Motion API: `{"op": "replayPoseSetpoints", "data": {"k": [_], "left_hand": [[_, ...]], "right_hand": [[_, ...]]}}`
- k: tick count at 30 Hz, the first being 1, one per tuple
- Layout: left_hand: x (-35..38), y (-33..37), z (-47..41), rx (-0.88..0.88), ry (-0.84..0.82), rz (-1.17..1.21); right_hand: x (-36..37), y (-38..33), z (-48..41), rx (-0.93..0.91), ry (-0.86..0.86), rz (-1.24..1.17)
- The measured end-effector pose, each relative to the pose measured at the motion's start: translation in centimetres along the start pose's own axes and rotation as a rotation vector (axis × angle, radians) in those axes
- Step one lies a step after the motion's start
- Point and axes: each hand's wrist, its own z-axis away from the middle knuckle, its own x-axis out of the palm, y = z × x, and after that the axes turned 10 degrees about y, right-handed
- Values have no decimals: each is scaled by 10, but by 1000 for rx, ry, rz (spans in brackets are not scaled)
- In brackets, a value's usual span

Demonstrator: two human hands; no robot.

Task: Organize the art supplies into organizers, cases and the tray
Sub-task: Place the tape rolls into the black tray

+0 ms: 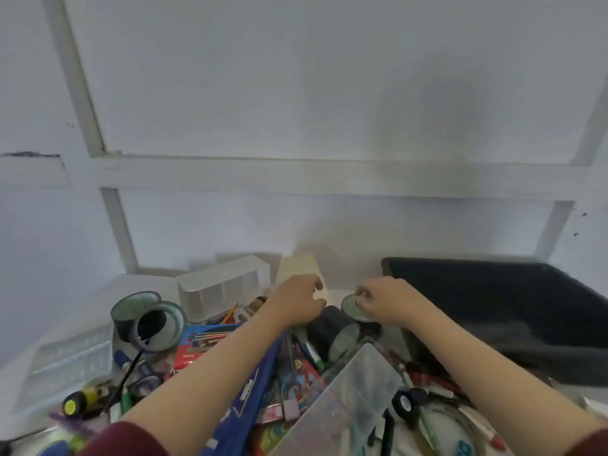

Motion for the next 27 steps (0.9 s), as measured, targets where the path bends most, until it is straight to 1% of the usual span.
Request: {"op": "replayPoseSetpoints", "data": {"k": [1, 4, 5, 8, 12, 16, 21, 25, 27], "left_hand": [[7, -1, 4, -11, -24, -18], [32, -7, 14, -14, -65, -47], [39, -8, 16, -21, -79, -55], [50, -8, 13, -38, -29, -36], [58, -1, 10, -82, 6, 7], [60, -2, 6, -156, 20, 114], [62, -3, 13, -190, 120, 241], [57, 0, 14, -307, 141, 306], [54, 0, 11, -360, 155, 354]], "right_hand": [[6, -2, 2, -7, -10, 13], [32, 0, 2, -105, 24, 45], [38, 1, 1, -107, 19, 53], [49, 9, -10, -88, 43, 151], [53, 20, -20, -82, -76, 381], [56, 27, -30, -69, -138, 455], [60, 38, -35, -161, -89, 444], [57, 45, -37, -170, -61, 294], [53, 49, -41, -140, -48, 170]]}}
